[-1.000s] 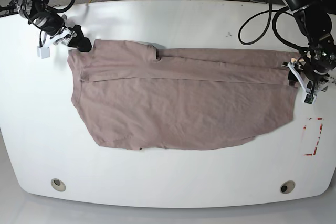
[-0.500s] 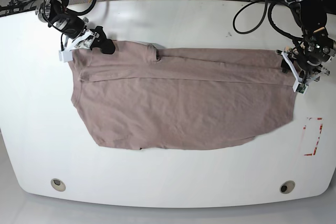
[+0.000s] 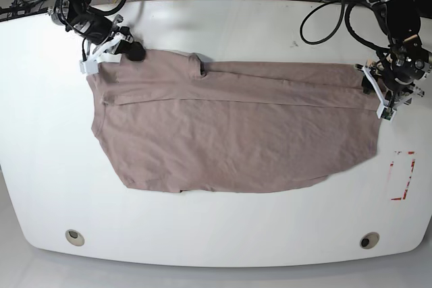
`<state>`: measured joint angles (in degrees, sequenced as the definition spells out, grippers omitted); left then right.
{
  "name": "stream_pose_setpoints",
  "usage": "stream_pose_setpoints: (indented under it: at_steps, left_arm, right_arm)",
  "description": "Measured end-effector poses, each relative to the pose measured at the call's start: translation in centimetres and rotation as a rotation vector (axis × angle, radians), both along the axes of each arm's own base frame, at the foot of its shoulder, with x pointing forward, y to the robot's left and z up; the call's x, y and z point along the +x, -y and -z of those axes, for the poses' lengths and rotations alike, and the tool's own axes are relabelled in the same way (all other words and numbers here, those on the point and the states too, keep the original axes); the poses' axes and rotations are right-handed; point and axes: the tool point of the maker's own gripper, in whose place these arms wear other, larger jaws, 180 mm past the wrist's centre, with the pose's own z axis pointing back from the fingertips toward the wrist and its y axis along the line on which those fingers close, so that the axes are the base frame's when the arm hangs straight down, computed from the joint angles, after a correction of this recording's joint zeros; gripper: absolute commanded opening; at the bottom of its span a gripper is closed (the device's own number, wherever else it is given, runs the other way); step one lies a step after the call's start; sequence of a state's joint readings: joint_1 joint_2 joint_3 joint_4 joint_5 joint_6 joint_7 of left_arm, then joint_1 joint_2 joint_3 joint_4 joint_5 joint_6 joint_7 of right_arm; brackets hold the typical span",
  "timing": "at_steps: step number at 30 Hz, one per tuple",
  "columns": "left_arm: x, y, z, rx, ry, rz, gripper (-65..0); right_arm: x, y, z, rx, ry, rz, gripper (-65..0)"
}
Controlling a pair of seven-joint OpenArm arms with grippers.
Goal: Fold the T-shirt properly
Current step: 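Release and regrasp the folded shirt edge with the right gripper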
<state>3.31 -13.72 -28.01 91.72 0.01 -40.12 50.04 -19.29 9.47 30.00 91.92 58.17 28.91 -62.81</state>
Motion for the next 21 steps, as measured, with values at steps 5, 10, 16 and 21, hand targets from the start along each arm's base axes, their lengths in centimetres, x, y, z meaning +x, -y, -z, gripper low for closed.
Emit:
stream_pose_setpoints:
  at_steps: [5,10,16,21]
  left_arm:
    - [-0.2,-0.1,0.1,0.004,-0.006,0.000,-31.2]
    - [-0.7,-0.1,0.5,0.005,-0.019,0.000,-31.2]
    - [-0.7,-0.1,0.5,0.005,-0.020,0.000,-31.2]
    - [-0.6,0.0,0.5,0.003,-0.018,0.002,-31.2]
  right_arm:
    - [0.0,-0.6,-3.1,-0.064,0.087,-0.053,-65.0]
    - [-0.5,-1.5,-5.3,-0.045,0.145,-0.073,-65.0]
    - [0.2,-1.2,-6.3,-0.032,0.173,-0.088,-65.0]
    - [2.9,-0.9,-8.0,-0.039,0.253,-0.084,-65.0]
